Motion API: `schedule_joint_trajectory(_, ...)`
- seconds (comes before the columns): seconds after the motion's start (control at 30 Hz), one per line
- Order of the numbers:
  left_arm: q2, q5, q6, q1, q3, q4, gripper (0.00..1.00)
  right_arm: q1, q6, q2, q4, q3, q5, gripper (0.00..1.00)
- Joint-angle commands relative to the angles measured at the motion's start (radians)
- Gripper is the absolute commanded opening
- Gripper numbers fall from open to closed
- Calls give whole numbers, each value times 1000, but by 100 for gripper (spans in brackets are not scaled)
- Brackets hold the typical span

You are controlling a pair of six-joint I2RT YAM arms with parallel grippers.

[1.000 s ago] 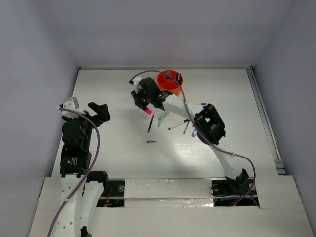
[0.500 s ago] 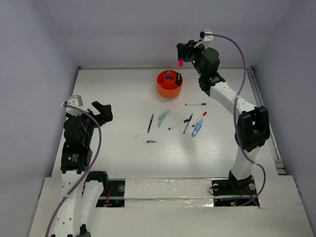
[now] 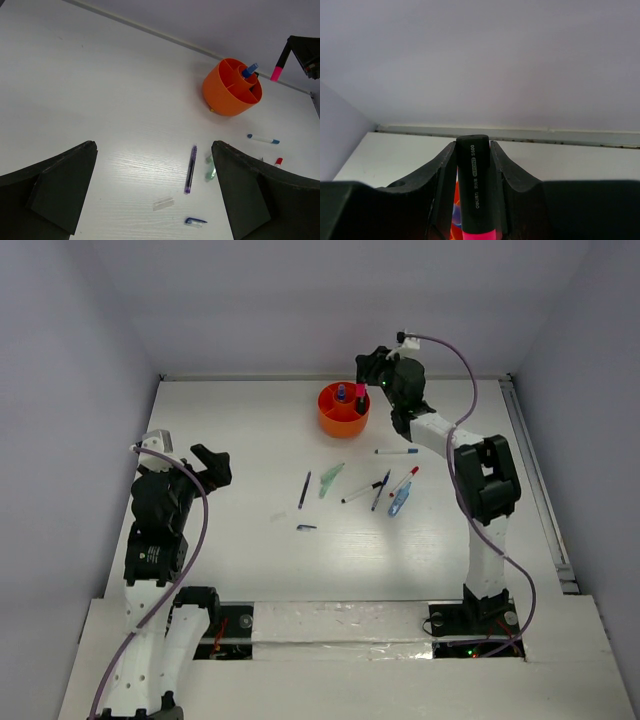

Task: Sort the stationery into containers
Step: Place the pen in the storage box.

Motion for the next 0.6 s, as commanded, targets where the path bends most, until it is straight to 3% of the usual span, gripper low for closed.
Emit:
schedule_joint_trajectory(0.0, 4, 15, 16, -3, 35, 51, 99, -11, 32, 2, 160, -8, 49, 14)
schedule_joint_trajectory(0.57, 11, 41, 19, -3, 33, 63, 99, -20, 36, 90, 223, -55, 70, 17)
